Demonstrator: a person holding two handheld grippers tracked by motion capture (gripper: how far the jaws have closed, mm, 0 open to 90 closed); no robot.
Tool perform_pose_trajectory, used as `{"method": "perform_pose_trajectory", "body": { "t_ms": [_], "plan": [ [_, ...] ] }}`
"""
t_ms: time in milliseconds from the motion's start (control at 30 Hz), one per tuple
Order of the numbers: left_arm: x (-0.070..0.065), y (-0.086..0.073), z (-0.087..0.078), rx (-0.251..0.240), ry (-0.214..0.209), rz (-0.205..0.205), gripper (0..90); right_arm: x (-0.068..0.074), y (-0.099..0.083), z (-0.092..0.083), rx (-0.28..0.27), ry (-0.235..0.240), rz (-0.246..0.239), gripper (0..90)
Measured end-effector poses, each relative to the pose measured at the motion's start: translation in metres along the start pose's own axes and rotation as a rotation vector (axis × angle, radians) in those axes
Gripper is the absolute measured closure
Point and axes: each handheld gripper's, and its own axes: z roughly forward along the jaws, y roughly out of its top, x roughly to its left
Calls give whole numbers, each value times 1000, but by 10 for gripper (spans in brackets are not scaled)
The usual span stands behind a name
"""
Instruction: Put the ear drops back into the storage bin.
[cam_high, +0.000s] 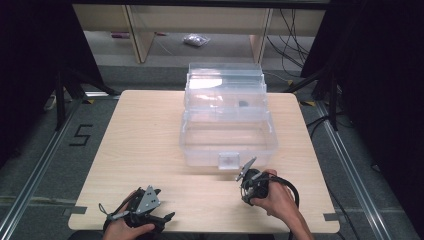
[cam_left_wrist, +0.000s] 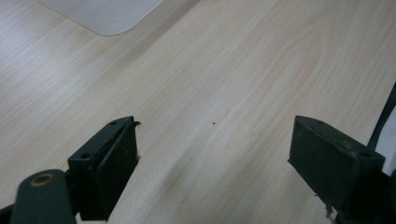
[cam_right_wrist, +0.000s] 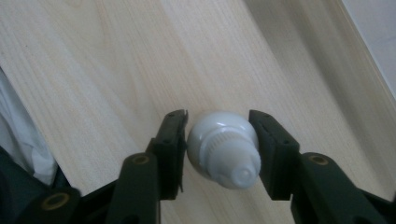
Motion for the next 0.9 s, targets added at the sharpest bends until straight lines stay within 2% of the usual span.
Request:
{"method": "perform_pose_trajectory", "body": {
  "t_ms": [67,133,200,233,300,333,367,400,467,567,600,667,733,867,900],
  "plan": [
    [0,0,1,-15,5,-4,150,0,0,0,10,1,0,599],
    [-1,0,0,-2,2,-2,150,1,1,0,14,-1,8,600],
    [1,0,-1,6,2,9,150,0,1,0,12,-1,-12,601],
    [1,0,0,8,14,15,150,1,1,-1,14,-1,1,602],
    [-1,0,0,-1,4,-1,150,0,1,-3,17,-2,-10,602],
    [0,0,0,-2,3,-2,150,1,1,-5,15,-7,7,602],
    [0,0,0,-1,1,-1,150,-1,1,-6,9,-1,-12,602],
    [1,0,1,-6,7,3,150,0,1,-8,15,-7,6,602],
    [0,0,0,-1,8,4,150,-2,1,-11,5,-13,11,602],
    [1,0,1,-9,5,2,150,-4,1,-14,-2,-8,-4,602],
    [0,0,1,-1,15,4,150,-6,3,-18,-3,-6,-2,602],
    [-1,0,0,-3,4,-2,150,-10,3,-22,-15,-5,3,602],
    [1,0,0,9,16,16,150,-13,4,-27,-13,-8,15,602],
    [0,0,1,-5,3,-2,150,-19,4,-34,-13,-8,28,602],
    [1,0,1,4,19,11,150,-21,4,-36,-12,-8,31,602]
  ]
}}
